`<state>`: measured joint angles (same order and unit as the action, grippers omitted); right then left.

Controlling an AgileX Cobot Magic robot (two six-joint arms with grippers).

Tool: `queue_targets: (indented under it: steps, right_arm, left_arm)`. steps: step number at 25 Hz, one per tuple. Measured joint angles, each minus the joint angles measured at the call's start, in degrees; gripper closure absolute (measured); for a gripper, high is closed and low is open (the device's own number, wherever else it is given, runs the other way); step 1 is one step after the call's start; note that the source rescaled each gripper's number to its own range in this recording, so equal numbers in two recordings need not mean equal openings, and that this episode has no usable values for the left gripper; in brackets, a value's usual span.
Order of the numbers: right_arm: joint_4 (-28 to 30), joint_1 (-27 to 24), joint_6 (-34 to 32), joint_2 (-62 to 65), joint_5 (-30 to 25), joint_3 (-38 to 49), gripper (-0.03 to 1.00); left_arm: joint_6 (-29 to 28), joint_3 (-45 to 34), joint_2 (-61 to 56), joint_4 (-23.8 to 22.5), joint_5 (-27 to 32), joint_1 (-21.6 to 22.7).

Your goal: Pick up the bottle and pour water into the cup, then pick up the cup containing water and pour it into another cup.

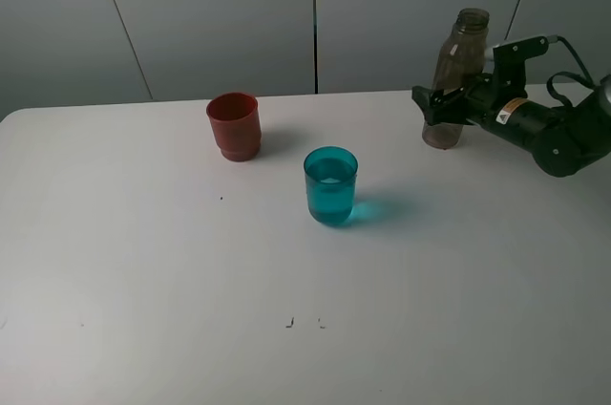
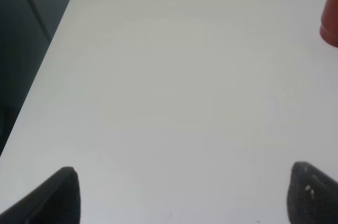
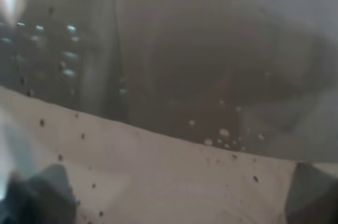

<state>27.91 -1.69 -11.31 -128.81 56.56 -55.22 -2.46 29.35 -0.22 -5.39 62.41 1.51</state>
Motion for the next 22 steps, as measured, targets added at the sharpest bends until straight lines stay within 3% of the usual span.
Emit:
queue_targets:
  steps: [8,14,22]
  right_arm:
    - [0.7,0.0,0.5,4.6,-5.8,5.3,-0.03]
    - [1.4,0.0,1.0,11.2,-16.8,10.4,-0.03]
    - [7.1,0.0,0.1,22.4,-18.1,20.2,-0.03]
  left_arm:
    - [0.0,0.0,0.0,0.0,0.0,0.0]
    - [0.0,0.0,0.0,0.0,0.0,0.0]
    - [-0.1,0.0,0.0,0.0,0.0,0.0]
